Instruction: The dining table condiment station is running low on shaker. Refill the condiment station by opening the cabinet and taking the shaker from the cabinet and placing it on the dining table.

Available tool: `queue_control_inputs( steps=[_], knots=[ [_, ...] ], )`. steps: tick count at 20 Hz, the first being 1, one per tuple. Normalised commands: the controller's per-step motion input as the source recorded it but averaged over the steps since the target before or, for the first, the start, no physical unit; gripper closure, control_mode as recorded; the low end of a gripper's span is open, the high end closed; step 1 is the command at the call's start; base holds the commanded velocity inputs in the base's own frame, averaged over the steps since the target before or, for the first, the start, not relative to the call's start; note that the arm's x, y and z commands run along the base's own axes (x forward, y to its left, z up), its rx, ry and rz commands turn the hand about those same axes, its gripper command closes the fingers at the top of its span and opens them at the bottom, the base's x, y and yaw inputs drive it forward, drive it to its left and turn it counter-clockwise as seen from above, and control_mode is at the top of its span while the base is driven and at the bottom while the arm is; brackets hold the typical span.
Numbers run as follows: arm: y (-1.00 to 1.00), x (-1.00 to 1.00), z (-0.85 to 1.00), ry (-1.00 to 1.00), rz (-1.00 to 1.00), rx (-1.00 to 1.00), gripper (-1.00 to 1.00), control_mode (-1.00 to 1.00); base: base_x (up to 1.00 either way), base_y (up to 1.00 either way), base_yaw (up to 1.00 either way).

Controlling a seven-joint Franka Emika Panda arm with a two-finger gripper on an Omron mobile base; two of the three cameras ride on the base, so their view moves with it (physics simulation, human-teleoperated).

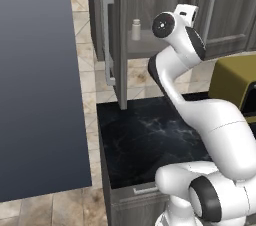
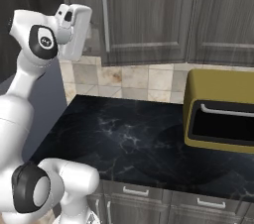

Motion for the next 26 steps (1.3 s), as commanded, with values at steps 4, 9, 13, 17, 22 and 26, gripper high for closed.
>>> queue_control_inputs(
  steps=[4,9,13,17,22,26],
  knots=[
    [-0.64,-0.85,0.00,-0.02,-0.04,0.00,-1.00,-1.00,0.00,0.00,0.00],
    [-0.84,-0.71,0.00,-0.01,-0.01,0.03,-1.00,-1.00,0.00,0.00,0.00],
    [-0.44,-0.49,0.00,-0.05,0.00,0.00,-1.00,-1.00,0.00,0.00,0.00],
    [0.78,0.14,-0.01,-0.02,0.09,-0.04,-1.00,-1.00,0.00,0.00,0.00],
    [1.00,0.64,0.00,0.01,0.01,0.00,-1.00,-1.00,0.00,0.00,0.00],
    [0.96,0.68,0.00,0.00,0.00,0.00,-1.00,-1.00,0.00,0.00,0.00]
  ],
)
